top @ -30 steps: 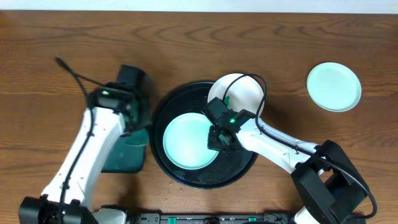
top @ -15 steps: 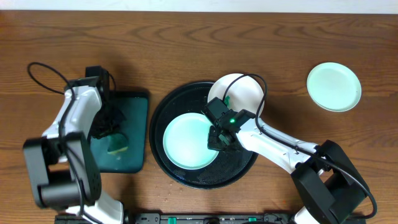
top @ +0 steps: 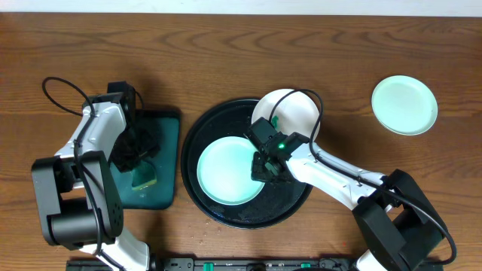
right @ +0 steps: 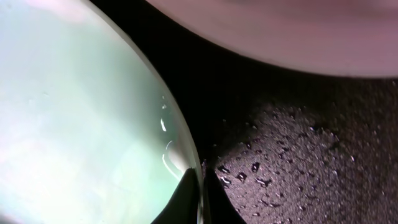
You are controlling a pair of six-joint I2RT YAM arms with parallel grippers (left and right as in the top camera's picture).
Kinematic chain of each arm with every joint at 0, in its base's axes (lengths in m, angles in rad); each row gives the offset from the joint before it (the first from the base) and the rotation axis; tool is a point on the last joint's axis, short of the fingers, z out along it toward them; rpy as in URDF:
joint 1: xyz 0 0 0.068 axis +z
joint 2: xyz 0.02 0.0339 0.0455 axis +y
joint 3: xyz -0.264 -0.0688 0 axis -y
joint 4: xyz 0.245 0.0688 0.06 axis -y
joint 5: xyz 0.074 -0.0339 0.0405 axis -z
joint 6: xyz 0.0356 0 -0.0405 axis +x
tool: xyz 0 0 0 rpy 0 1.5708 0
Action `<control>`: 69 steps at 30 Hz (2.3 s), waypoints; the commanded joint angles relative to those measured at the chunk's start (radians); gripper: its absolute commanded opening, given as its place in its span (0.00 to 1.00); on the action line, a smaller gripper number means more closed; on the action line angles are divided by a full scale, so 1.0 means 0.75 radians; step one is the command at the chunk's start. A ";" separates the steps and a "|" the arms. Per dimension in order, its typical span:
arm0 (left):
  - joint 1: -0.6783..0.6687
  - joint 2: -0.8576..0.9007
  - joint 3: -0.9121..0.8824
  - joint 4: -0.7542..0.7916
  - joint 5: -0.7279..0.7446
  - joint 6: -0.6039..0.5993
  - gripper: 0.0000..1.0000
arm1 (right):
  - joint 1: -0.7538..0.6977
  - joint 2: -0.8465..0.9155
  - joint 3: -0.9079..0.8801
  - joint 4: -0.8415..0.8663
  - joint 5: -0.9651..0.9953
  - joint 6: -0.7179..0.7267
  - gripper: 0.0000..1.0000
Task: Clean dirty plates on tray and stack at the side
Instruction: 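Return the sponge to the water tray with the left gripper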
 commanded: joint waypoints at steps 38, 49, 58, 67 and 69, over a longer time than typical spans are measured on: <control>-0.038 -0.742 0.017 -0.172 0.030 0.024 0.80 | -0.381 -0.642 -0.002 -0.372 -0.447 -0.097 0.02; -0.038 -0.742 0.017 -0.172 0.031 0.024 0.80 | -0.396 -0.624 -0.003 -0.376 -0.862 -0.251 0.02; -0.038 -0.742 0.017 -0.168 0.029 0.024 0.80 | -0.395 -0.624 -0.003 -0.156 -0.470 -0.276 0.01; -0.037 -0.705 0.011 -0.130 -0.016 0.024 0.80 | -0.395 -0.624 -0.003 -0.182 -0.047 -0.433 0.01; -0.036 -0.680 0.001 -0.110 -0.016 0.024 0.80 | -0.395 -0.624 -0.003 -0.190 -0.042 -0.454 0.01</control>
